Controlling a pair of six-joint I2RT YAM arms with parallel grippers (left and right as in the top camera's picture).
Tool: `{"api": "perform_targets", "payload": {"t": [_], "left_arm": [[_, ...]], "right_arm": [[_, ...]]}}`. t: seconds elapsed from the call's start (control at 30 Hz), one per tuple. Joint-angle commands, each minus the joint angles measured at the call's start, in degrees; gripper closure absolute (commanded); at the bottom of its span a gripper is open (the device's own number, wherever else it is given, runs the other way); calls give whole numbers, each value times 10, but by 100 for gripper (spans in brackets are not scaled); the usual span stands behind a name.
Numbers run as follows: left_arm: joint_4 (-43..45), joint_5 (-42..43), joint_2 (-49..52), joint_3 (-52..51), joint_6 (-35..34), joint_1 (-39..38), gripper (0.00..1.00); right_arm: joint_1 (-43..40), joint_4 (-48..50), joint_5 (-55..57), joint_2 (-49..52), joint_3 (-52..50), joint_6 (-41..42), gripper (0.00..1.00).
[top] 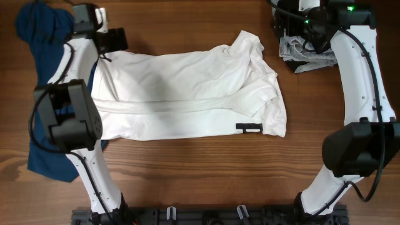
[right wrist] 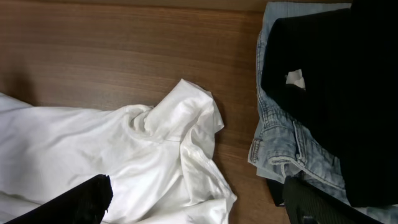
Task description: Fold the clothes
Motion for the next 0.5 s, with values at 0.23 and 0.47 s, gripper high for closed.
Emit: {"api": "perform_targets", "payload": {"t": [0.23,0.47], "left_arm": [[48,-38,73,9,-5,4,3],[70,-57,87,9,-13,39,3]], "right_arm": [[5,0,1,16,-6,-5,7],[5,8,0,34,-6,5,7]]}}
